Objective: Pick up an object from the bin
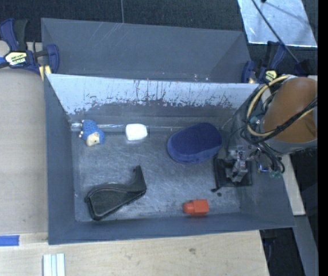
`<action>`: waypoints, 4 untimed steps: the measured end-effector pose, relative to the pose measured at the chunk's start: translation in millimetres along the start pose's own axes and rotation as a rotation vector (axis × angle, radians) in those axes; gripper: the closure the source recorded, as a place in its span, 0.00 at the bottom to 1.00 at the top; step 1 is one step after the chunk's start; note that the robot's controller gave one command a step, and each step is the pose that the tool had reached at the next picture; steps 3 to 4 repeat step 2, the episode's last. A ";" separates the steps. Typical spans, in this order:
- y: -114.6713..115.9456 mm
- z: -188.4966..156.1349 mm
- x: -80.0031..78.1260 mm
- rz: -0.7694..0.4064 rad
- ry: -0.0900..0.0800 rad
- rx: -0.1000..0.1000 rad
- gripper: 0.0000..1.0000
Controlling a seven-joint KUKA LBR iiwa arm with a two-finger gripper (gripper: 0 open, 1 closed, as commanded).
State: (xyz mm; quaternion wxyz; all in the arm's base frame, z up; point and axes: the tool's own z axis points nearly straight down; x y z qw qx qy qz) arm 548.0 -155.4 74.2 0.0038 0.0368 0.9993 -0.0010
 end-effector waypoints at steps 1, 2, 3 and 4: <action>0.0 -13.3 -1.7 -0.002 -0.002 0.000 1.00; -0.4 -66.9 -4.6 -0.003 -0.002 0.001 1.00; -0.4 -66.9 -4.6 -0.003 -0.002 0.001 1.00; -0.4 -66.9 -4.6 -0.003 -0.002 0.001 1.00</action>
Offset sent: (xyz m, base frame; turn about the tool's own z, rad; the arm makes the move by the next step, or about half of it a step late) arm 0.0000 0.0000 0.0122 0.0000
